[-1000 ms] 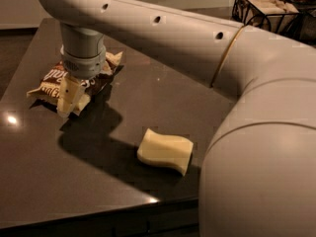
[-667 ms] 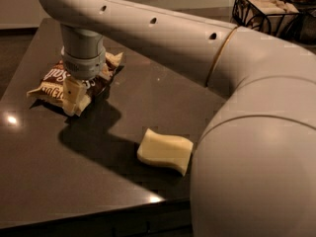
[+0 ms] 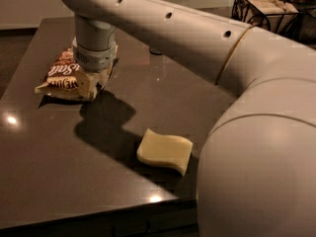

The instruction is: Move brown chip bag near 7up can

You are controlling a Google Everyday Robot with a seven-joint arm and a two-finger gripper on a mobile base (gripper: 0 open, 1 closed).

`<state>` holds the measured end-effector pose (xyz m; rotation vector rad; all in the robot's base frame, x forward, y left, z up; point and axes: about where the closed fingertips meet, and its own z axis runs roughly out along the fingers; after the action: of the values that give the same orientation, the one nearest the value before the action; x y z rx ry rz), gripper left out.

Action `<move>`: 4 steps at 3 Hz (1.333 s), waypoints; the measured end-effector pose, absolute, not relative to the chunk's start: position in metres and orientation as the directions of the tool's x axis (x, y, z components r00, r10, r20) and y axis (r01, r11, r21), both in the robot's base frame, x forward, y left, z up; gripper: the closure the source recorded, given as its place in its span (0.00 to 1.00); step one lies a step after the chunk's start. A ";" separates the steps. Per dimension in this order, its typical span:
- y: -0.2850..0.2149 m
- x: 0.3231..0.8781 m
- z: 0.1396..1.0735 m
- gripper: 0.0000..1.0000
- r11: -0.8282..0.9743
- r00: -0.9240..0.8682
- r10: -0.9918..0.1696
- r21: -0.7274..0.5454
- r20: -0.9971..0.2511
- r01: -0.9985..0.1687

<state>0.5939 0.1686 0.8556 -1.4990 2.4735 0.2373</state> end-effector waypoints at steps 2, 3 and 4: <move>0.106 0.625 0.898 1.00 0.488 -0.446 -0.805 -0.009 -0.392 -0.873; 0.056 0.648 0.916 1.00 0.465 -0.408 -0.813 -0.042 -0.415 -0.884; 0.028 0.664 0.911 1.00 0.444 -0.389 -0.827 -0.047 -0.407 -0.895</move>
Offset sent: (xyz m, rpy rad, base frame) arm 0.0556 -0.1158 0.0754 0.1305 -0.1425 -0.0466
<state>0.6640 0.0282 0.9107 -1.4613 2.3295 0.2538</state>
